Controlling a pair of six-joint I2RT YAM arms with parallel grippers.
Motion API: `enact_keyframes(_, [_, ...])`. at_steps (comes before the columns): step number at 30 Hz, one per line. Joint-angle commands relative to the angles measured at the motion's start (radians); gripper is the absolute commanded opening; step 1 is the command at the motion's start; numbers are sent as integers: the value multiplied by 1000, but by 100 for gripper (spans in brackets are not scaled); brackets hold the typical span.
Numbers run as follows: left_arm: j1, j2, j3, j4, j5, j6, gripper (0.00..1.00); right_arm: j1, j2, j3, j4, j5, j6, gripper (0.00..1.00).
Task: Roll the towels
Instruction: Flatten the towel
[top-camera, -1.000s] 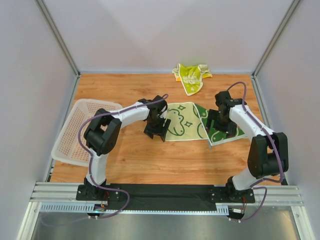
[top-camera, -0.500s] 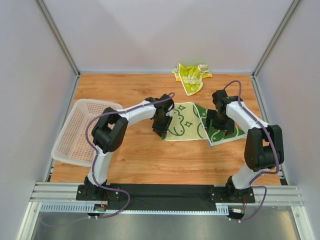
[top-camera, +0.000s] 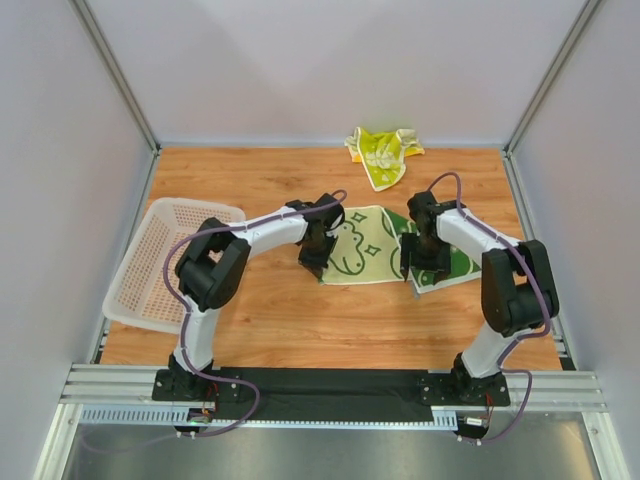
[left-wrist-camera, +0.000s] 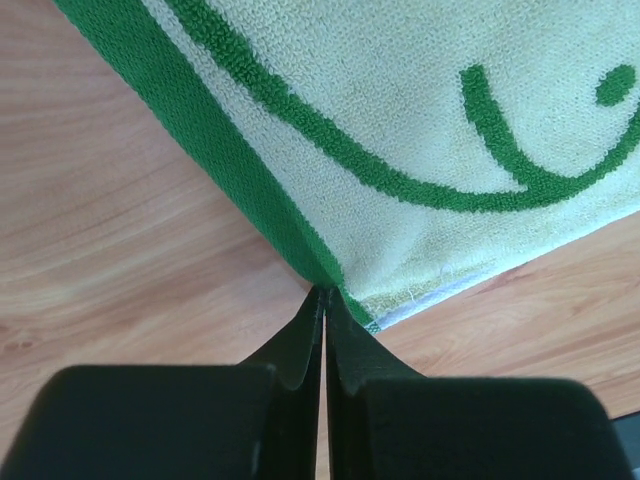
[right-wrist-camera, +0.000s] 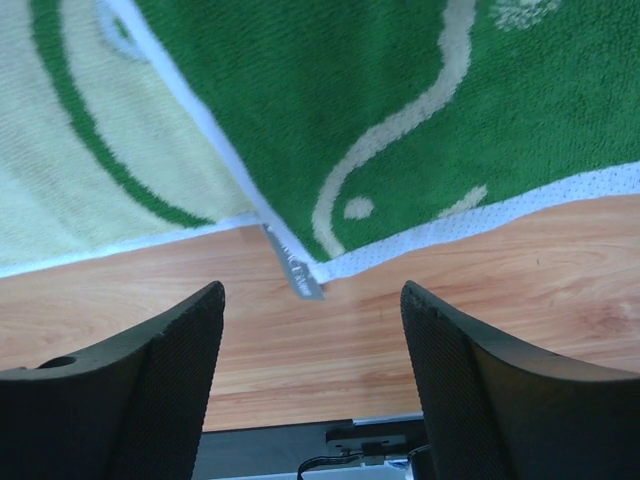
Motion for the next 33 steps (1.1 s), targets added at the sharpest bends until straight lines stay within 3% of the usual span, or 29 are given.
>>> enact_keyframes(1, [13, -11, -80, -57, -90, 26, 0, 2, 31, -21, 58, -26, 4, 71])
enact_keyframes(6, [45, -46, -135, -51, -116, 25, 0, 5, 63, -35, 91, -31, 1, 59])
enact_keyframes(10, [53, -57, -152, -46, -122, 25, 0, 21, 98, -40, 104, -28, -3, 44])
enact_keyframes(15, [60, -58, -149, -48, -130, 28, 0, 61, 126, -47, 101, -26, -6, 34])
enact_keyframes(17, [64, -57, -153, -48, -133, 28, 0, 74, 115, -43, 82, -26, -3, 36])
enact_keyframes(19, [68, -60, -156, -45, -134, 28, 0, 85, 96, -34, 65, -20, 0, 46])
enact_keyframes(23, [73, -64, -164, -42, -136, 29, 0, 90, 54, -11, 41, -26, 0, 50])
enact_keyframes(28, [74, -66, -167, -42, -137, 31, 0, 102, 65, -12, 50, -52, 1, 47])
enact_keyframes(33, [76, -72, -173, -42, -140, 34, 0, 131, 79, -57, 78, -57, 21, 37])
